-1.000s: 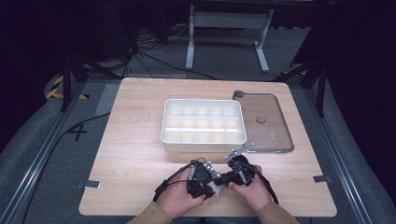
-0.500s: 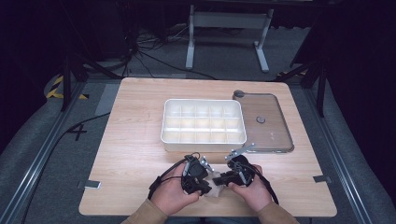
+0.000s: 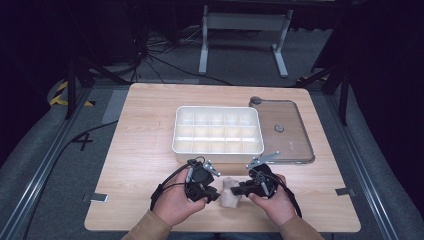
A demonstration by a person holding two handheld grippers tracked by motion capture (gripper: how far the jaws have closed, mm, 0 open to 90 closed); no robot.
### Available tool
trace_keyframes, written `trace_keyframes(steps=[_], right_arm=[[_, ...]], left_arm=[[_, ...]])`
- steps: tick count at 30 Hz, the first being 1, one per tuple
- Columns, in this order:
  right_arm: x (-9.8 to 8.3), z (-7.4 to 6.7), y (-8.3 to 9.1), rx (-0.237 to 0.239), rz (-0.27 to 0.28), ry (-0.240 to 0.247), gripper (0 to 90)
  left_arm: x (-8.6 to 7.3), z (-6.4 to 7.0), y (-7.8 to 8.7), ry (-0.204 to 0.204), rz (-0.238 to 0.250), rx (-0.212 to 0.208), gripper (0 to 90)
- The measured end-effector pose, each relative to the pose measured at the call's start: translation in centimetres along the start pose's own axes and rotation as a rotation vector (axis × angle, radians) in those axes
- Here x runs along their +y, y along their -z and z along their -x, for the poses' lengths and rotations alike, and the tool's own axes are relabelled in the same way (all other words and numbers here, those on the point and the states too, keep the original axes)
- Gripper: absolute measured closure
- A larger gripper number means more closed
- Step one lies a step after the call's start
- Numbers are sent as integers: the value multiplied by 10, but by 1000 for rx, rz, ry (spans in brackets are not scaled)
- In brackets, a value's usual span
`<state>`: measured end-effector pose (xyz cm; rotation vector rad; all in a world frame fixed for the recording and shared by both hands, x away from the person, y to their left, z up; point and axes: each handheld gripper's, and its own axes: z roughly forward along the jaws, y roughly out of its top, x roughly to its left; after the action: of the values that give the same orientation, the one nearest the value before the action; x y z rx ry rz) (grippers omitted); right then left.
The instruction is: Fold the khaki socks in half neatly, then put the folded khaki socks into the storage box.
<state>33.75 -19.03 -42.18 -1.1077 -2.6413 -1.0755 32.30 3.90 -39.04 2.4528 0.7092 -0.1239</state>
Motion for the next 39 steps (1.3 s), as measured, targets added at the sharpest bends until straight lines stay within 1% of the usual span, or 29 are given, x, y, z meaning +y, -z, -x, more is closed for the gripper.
trace_keyframes(steps=[1,3,6,8,10,11,12,13,16,17,18,21,24,29,31,32,33,36,39], right_arm=[[0,0,2,-3,3,0,767],[1,1,5,-4,14,-3,767],[1,3,12,-10,36,-6,767],[1,4,16,-14,49,-7,767],[1,5,19,-18,58,-9,767],[1,6,21,-21,64,-8,767],[1,7,22,-26,68,-10,767],[1,7,24,-24,72,-13,767],[1,8,26,-31,78,-12,767],[1,9,28,-28,82,-14,767],[1,9,29,-30,83,-14,767],[1,10,32,-33,94,-16,766],[0,12,35,-37,102,-20,766],[0,15,43,-45,120,-28,766],[0,17,46,-45,129,-33,767],[0,18,47,-49,133,-33,766],[0,18,47,-49,133,-33,766],[1,20,53,-56,147,-38,766],[3,22,58,-65,157,-38,766]], left_arm=[[0,-1,2,1,-5,2,769],[-1,-2,4,4,3,4,765],[-1,-4,9,13,1,8,760],[-2,-7,14,25,18,16,759],[-3,-10,19,24,24,20,756],[-4,-11,21,33,27,21,755],[-4,-13,24,33,25,26,755],[-5,-13,25,42,37,24,755],[-6,-16,28,45,39,29,753],[-7,-17,32,57,40,33,753],[-8,-18,33,54,52,33,752],[-9,-21,37,61,48,37,749],[-10,-23,41,69,61,42,745],[-13,-28,47,82,61,58,738],[-14,-30,49,91,64,56,737],[-15,-31,50,97,53,57,735],[-15,-31,50,97,53,57,734],[-17,-34,52,98,66,57,732],[-19,-36,56,115,57,59,730]])
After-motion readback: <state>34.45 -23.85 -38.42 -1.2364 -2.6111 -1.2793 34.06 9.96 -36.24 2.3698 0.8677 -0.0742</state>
